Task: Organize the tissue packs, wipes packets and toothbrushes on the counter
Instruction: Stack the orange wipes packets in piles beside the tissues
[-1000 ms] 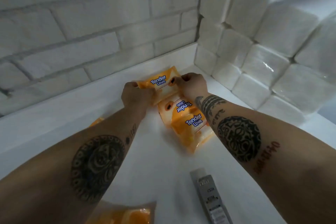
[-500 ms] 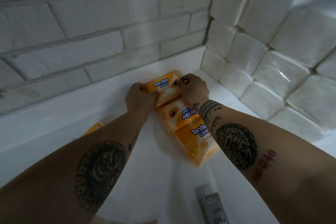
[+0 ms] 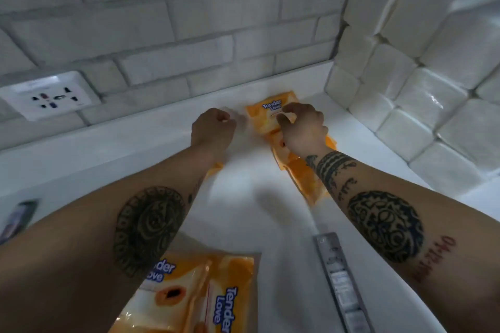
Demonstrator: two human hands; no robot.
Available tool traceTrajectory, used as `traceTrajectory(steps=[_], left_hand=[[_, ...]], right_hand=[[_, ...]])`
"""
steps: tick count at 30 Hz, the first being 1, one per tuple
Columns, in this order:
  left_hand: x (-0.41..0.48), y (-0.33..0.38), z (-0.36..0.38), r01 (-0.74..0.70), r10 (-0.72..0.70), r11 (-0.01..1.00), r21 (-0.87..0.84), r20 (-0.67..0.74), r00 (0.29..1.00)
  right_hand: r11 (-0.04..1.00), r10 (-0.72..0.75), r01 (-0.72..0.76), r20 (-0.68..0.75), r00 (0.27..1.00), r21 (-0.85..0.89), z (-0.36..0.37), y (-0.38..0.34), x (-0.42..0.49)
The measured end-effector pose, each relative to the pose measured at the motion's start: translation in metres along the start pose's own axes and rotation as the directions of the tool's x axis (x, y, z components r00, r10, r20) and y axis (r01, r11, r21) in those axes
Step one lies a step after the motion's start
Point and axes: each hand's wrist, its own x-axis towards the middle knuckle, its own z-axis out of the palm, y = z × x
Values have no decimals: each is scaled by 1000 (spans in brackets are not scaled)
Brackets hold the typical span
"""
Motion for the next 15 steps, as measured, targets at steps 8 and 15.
traceTrajectory(steps=[8,15], left_hand=[[-82,-61,-80,-149,34,943,297,361,932],[-143,-103,-149,-261,-12,877,405,560,828]], right_hand=[[986,-154,133,259,954,96,17,-46,-119],[962,-177,272,710,682,-23,34,-88,-224]])
